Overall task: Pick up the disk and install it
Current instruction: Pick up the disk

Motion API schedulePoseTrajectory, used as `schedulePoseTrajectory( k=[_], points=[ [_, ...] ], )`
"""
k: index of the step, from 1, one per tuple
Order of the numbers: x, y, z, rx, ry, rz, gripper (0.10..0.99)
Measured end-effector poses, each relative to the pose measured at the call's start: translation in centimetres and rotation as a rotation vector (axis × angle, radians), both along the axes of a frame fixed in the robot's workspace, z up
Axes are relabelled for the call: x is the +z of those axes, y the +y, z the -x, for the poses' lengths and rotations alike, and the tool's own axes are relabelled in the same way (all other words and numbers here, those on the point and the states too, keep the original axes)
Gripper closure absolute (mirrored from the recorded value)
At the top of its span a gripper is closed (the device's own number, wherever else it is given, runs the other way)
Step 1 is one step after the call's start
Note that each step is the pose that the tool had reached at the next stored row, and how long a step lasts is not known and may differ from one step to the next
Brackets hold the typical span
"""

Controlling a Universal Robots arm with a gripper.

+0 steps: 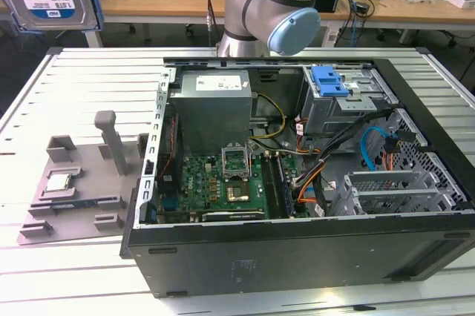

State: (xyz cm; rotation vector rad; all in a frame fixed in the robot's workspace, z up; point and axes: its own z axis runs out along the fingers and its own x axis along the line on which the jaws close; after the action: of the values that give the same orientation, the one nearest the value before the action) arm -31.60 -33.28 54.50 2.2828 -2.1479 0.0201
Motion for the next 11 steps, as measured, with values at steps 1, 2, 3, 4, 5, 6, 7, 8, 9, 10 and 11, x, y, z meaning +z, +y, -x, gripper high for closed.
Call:
schedulePoseTrajectory(
  k=[1,2,3,4,5,6,7,8,9,10,11],
  points=[
    [0.01,0.0,-0.57,0.0,0.0001,0.0,0.718],
    [0.01,0.0,-0.87,0.0,0.0001,0.0,0.718],
    [0.01,0.0,-1.17,0.0,0.0001,0.0,0.718],
    [0.0,0.0,-1.6,0.0,0.0,0.0,0.718],
    [0.0,0.0,-1.93,0.0,0.0,0.0,0.718],
    [0.0,0.0,-2.24,0.0,0.0,0.0,0.718],
    [0.0,0.0,-2.61,0.0,0.0001,0.0,0.718],
    [0.01,0.0,-2.87,0.0,0.0001,0.0,0.718],
    [0.01,0.0,-3.38,0.0,0.0001,0.0,0.718],
    [0.0,0.0,-3.64,0.0,0.0,0.0,0.718],
    [0.0,0.0,-3.92,0.0,0.0,0.0,0.718]
  ],
)
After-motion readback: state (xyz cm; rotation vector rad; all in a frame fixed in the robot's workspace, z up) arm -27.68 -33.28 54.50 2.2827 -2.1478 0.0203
